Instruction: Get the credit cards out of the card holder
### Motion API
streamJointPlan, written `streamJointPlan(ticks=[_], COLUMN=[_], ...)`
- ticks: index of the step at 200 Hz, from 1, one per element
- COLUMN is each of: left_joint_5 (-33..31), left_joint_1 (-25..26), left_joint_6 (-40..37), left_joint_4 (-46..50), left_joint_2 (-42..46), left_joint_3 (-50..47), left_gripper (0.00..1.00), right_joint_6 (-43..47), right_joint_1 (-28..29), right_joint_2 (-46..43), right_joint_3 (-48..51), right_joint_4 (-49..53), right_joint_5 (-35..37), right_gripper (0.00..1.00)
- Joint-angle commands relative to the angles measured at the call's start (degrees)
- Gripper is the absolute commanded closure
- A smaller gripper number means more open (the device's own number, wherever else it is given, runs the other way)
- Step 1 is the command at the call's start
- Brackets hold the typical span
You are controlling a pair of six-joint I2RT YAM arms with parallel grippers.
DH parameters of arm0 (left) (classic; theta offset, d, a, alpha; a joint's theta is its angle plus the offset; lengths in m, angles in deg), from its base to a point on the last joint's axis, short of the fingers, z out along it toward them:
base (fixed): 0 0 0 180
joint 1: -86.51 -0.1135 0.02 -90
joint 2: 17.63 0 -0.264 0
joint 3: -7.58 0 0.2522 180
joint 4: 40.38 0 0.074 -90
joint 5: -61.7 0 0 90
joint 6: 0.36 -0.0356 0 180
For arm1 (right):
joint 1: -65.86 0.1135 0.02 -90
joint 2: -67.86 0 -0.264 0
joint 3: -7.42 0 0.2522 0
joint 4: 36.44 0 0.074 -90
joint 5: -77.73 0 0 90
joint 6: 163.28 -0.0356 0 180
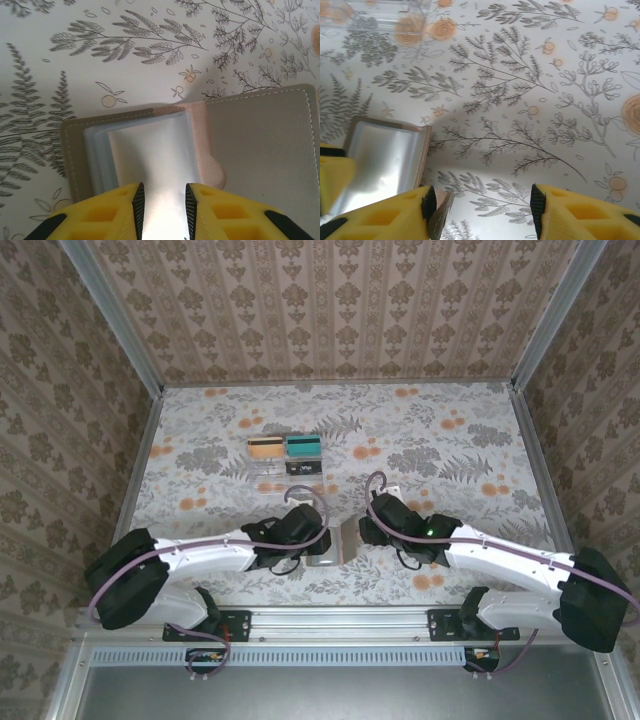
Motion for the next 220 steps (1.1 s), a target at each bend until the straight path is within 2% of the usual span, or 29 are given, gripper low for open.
streamJointPlan(ticks=[1, 39, 56, 69, 78, 84, 96, 105, 125, 184, 220], left_joint_5=[0.10, -1.23, -2.43, -2.92, -3.70, -3.87, -3.89, -3.89, -3.18, -3.86, -2.42], left_joint_1=[0.55, 0.54, 0.50, 0.35, 0.24, 0.03, -0.55, -0.89, -1.52, -2.17, -2.30], left_joint_6=[-1.38, -0.91, -0.84, -0.67, -0.34, -0.18, 0.24, 0.56, 0.61, 1.93, 1.67], left_joint_4=[0.17, 1.31, 3.36, 4.20, 4.92, 5.14, 5.32, 4.96, 4.26, 4.36, 0.81], left_joint_2=[-1.06, 0.91, 1.72, 3.03, 4.20, 5.10, 6.69, 7.73, 9.18, 9.64, 9.42], left_joint_3=[2.35, 1.12, 0.97, 0.21, -0.55, -1.25, -2.77, -3.95, -5.68, -8.35, -9.84], left_gripper=[0.70, 0.68, 0.68, 0.68, 0.66, 0.65, 0.63, 0.63, 0.63, 0.60, 0.60], right_joint_6=[0.60, 0.45, 0.33, 0.66, 0.62, 0.82, 0.93, 0.94, 0.62, -1.24, -1.39], right_joint_1=[0.37, 0.50, 0.47, 0.44, 0.45, 0.42, 0.48, 0.47, 0.42, 0.81, 0.96], right_joint_2=[1.92, 9.73, 10.96, 11.72, 12.32, 12.56, 14.54, 15.62, 17.85, 20.03, 20.46], right_joint_3=[-1.11, -1.92, -1.87, -1.86, -1.85, -1.63, -1.34, -1.17, -0.77, 0.59, 0.77], right_joint_4=[-0.41, -3.16, -3.66, -3.18, -2.79, -2.96, -3.58, -4.06, -5.37, -8.45, -8.89], right_joint_5=[-3.72, -6.45, -5.30, -4.06, -3.49, -3.54, -3.67, -3.88, -4.47, -5.11, -5.08], right_gripper=[0.42, 0.42, 0.44, 0.56, 0.60, 0.69, 0.76, 0.86, 0.94, 0.94, 0.93])
